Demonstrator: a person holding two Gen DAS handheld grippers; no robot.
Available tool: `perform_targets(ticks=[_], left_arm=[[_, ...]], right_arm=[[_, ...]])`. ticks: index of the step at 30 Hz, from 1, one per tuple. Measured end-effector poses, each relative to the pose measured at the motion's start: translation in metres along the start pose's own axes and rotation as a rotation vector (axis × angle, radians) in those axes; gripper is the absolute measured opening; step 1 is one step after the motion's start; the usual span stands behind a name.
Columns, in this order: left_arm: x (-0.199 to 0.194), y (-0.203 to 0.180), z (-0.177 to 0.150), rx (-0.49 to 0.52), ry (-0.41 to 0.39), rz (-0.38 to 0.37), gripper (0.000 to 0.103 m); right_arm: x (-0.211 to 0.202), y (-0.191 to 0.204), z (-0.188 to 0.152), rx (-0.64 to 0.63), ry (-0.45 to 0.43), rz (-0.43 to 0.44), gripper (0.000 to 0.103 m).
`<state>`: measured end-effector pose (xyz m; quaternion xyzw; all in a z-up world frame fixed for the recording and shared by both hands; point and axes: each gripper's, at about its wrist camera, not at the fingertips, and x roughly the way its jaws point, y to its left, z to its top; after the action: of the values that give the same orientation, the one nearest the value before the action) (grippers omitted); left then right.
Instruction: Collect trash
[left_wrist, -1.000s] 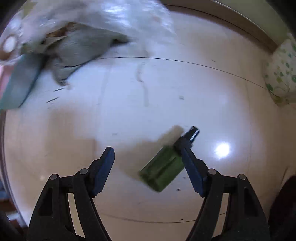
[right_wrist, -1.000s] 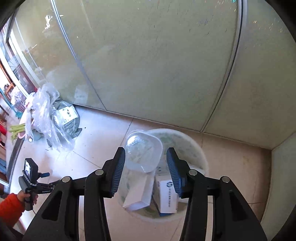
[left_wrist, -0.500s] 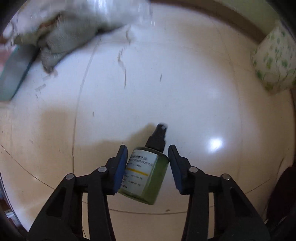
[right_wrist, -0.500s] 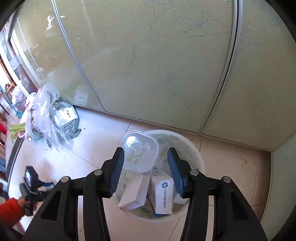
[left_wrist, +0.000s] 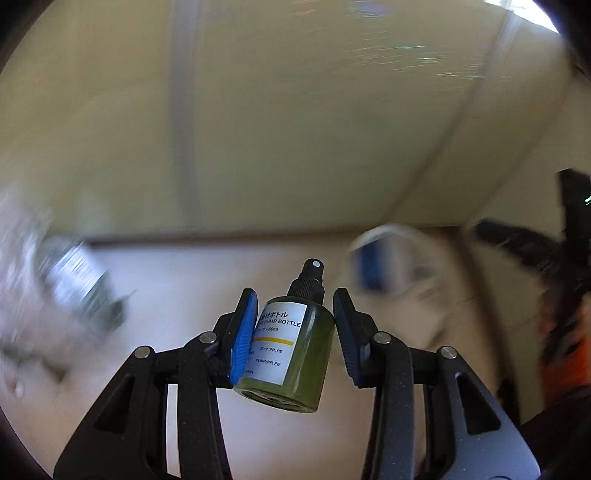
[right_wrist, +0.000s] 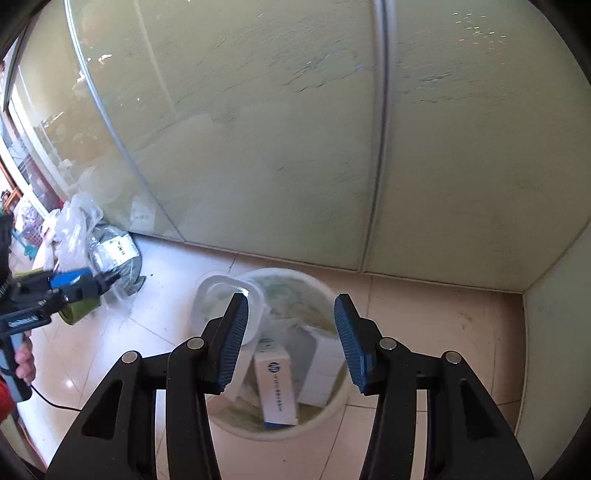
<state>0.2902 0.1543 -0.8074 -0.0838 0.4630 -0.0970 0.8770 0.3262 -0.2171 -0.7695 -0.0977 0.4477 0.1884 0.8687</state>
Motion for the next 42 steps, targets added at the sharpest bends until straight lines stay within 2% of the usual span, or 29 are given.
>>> perform_targets(ticks=[5, 7, 10, 15, 18, 20, 21, 27, 31, 36, 42], left_arm=[[0.037, -0.073, 0.023, 0.089, 0.023, -0.109, 0.041], [0.056, -0.095, 0.025, 0.117, 0.048, -0.114, 0.041], [0.079, -0.116, 0.028, 0.182, 0.042, -0.083, 0.041], [0.098, -0.134, 0.028, 0.216, 0.073, -0.078, 0.042], [0.09, -0.128, 0.025, 0.222, 0.071, -0.092, 0.043], [0.086, -0.121, 0.03, 0.227, 0.056, -0.1, 0.049], [0.088, -0.132, 0.032, 0.236, 0.043, -0.085, 0.05], [0.04, -0.124, 0.039, 0.282, -0.022, 0.014, 0.05], [-0.012, -0.112, 0.055, 0.234, -0.049, 0.041, 0.05], [-0.097, -0.113, 0.091, 0.176, -0.072, 0.089, 0.05], [-0.211, -0.13, 0.154, 0.102, -0.097, 0.119, 0.05]], right_arm=[[-0.006, -0.015, 0.001, 0.03, -0.024, -0.003, 0.045], [-0.009, -0.022, 0.001, 0.046, -0.03, -0.005, 0.045], [-0.01, -0.03, 0.001, 0.056, -0.03, -0.012, 0.045], [-0.009, -0.032, 0.002, 0.044, -0.025, -0.019, 0.045], [-0.008, -0.031, 0.002, 0.031, -0.021, -0.017, 0.045], [-0.007, -0.029, 0.003, 0.023, -0.018, -0.016, 0.045], [-0.007, -0.029, 0.004, 0.02, -0.018, -0.015, 0.045], [-0.024, -0.024, 0.012, 0.027, -0.031, -0.019, 0.045], [-0.064, -0.015, 0.031, 0.036, -0.042, -0.051, 0.045], [-0.144, -0.002, 0.07, 0.073, -0.047, -0.052, 0.045], [-0.274, 0.014, 0.142, 0.078, -0.094, -0.076, 0.045]])
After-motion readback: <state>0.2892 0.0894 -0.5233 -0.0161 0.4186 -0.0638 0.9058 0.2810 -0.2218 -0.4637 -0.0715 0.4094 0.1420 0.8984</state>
